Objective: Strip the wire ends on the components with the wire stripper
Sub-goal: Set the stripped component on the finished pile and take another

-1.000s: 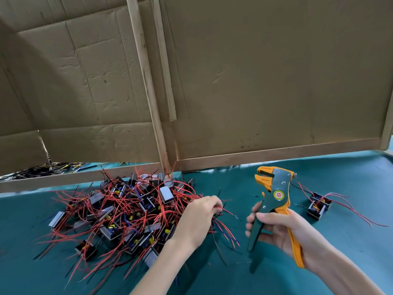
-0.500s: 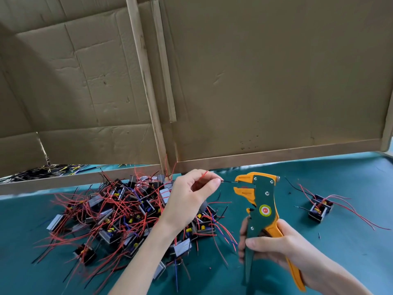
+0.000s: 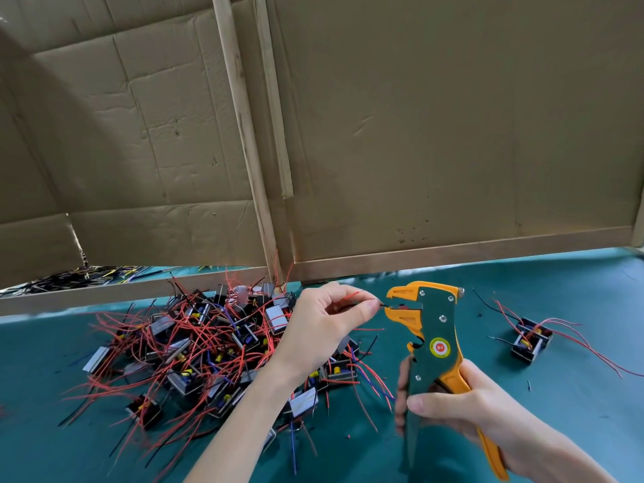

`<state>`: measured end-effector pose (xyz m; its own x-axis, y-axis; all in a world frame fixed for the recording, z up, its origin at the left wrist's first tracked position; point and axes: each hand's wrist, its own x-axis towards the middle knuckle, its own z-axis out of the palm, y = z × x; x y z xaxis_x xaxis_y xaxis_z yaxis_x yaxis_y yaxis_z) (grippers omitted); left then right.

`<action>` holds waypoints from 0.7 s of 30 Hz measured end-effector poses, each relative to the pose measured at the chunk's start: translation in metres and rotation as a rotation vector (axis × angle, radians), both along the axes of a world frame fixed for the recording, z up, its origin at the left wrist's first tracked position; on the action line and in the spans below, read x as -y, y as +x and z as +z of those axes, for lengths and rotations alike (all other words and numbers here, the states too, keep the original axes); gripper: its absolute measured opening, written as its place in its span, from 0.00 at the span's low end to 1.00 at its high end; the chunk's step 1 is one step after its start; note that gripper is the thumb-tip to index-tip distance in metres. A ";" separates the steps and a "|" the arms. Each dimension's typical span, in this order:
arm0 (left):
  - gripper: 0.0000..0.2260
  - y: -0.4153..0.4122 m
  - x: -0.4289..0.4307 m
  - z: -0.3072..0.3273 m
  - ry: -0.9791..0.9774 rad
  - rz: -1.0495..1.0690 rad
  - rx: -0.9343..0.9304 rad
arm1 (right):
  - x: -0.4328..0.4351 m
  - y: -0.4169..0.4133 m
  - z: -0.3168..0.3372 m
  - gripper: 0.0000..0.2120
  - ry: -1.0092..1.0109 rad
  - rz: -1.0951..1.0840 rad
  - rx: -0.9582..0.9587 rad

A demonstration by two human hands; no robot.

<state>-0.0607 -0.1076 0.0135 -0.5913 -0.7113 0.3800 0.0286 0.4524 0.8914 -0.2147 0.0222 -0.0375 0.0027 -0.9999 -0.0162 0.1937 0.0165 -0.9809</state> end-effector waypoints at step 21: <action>0.06 0.007 0.002 0.000 -0.033 -0.102 0.169 | 0.008 0.016 -0.016 0.21 0.010 -0.277 -0.197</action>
